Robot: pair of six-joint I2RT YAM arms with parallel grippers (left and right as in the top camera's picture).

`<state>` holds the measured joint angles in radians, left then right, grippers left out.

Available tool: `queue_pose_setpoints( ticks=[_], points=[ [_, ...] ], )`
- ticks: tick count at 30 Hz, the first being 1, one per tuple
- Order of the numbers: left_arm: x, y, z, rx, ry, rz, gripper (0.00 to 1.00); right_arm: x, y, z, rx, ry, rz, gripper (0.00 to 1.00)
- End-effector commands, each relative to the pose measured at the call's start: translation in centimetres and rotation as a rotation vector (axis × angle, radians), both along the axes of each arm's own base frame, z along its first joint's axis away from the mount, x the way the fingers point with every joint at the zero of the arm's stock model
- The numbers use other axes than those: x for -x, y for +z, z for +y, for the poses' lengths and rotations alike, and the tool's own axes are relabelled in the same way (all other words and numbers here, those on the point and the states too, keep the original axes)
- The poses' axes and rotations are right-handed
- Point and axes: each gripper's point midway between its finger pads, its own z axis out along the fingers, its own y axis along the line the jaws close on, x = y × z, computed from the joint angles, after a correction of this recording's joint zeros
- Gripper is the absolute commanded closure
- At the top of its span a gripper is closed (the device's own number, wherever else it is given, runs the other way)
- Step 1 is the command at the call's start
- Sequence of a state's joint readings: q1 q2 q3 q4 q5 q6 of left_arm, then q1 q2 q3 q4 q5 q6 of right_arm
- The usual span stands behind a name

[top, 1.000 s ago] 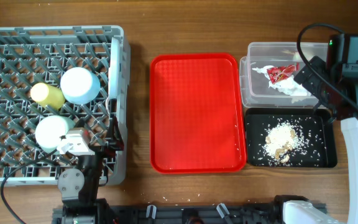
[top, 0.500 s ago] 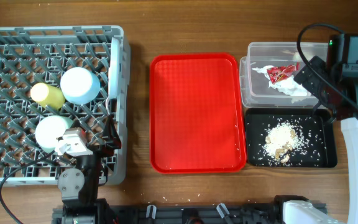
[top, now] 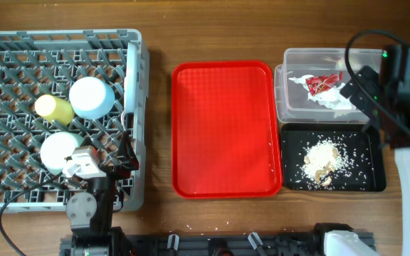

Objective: Sort waste into correct bins and load items into the dishwasher rack

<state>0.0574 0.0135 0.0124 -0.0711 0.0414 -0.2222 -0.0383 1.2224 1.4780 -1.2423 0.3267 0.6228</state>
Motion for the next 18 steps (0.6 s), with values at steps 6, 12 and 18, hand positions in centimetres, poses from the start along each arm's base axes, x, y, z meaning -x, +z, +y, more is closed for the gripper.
queue_pose_setpoints(
  ticks=[6, 12, 18],
  points=[
    [0.0, -0.2, 0.4, -0.010, 0.020, 0.002, 0.00, 4.0, 1.4, 2.5, -0.075, 0.114, -0.384, 0.00],
    [0.0, -0.2, 0.4, -0.010, 0.019, 0.002, 0.00, 2.5, -6.1, 7.0, -0.230, 0.329, -0.738, 0.00],
    [0.0, -0.2, 0.4, -0.010, 0.019, 0.002, 0.00, 3.3, -7.5, 6.9, -0.295, 0.281, -0.882, 0.00]
  ],
)
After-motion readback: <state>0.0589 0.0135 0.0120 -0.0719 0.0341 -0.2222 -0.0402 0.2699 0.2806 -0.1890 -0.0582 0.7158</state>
